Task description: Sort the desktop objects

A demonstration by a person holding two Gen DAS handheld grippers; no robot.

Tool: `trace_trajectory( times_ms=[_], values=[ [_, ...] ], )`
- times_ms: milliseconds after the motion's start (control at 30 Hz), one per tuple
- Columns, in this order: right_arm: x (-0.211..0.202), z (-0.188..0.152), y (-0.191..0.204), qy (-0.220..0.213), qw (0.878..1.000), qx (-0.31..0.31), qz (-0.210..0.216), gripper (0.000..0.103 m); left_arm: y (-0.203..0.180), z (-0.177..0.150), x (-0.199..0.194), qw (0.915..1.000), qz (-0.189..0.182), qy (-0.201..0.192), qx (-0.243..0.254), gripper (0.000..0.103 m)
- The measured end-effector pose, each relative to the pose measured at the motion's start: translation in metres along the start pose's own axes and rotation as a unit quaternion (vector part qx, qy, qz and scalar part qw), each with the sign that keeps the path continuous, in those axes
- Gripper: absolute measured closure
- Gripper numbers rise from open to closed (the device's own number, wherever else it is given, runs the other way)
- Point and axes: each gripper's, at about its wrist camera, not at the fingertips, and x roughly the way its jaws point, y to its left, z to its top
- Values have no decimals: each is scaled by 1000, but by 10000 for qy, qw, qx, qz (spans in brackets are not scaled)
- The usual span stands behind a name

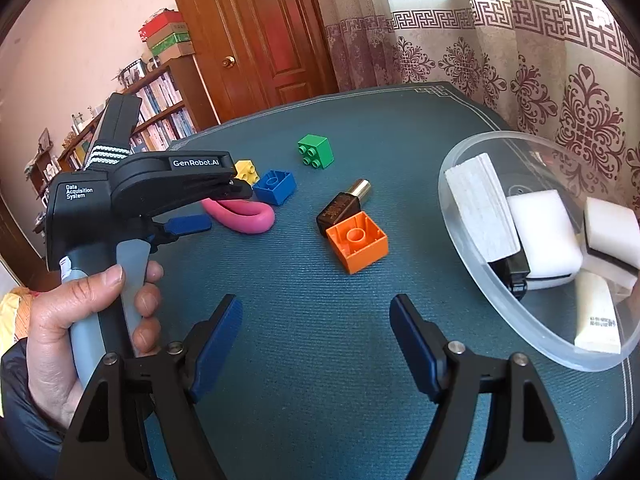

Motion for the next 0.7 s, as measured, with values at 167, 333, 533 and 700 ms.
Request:
trace_trajectory(
  times_ms=[167, 333, 533, 700],
  values=[
    [1, 0, 1, 7, 10000, -12, -9, 23, -9, 5, 8, 9997, 142, -92, 200, 39],
    [3, 2, 1, 18, 10000, 24, -38, 23, -18, 4, 12, 9951, 477, -104, 863, 39],
    [6, 6, 0, 27, 10000, 23, -54, 23, -21, 1, 12, 9898, 525, -112, 1323, 40],
    [16, 11, -4, 98, 9998, 136, -74, 23, -11, -3, 8, 9886, 383, -184, 1444, 48]
  ],
)
